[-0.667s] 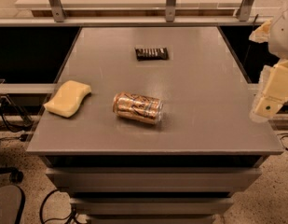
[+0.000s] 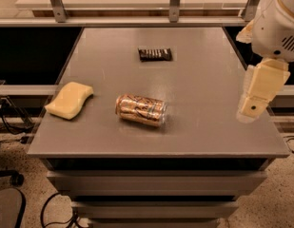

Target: Pick orange can

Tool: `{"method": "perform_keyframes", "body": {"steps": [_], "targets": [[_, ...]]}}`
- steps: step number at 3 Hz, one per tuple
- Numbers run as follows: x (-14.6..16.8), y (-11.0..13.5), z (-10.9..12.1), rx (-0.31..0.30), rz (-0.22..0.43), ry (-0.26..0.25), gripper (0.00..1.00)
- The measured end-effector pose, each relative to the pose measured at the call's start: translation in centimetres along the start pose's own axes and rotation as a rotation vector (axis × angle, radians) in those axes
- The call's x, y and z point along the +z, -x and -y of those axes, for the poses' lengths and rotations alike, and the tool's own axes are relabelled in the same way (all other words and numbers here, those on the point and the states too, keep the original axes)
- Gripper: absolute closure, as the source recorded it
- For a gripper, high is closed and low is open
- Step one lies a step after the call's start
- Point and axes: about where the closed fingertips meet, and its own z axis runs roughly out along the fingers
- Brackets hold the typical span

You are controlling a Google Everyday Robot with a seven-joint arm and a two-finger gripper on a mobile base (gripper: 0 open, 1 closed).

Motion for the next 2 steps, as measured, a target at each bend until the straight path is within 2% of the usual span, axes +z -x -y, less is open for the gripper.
{"method": "perform_keyframes", "body": {"steps": [2], "targets": [[3.4,6.3,-0.8,-0.109,0.017,0.081,0.00]]}}
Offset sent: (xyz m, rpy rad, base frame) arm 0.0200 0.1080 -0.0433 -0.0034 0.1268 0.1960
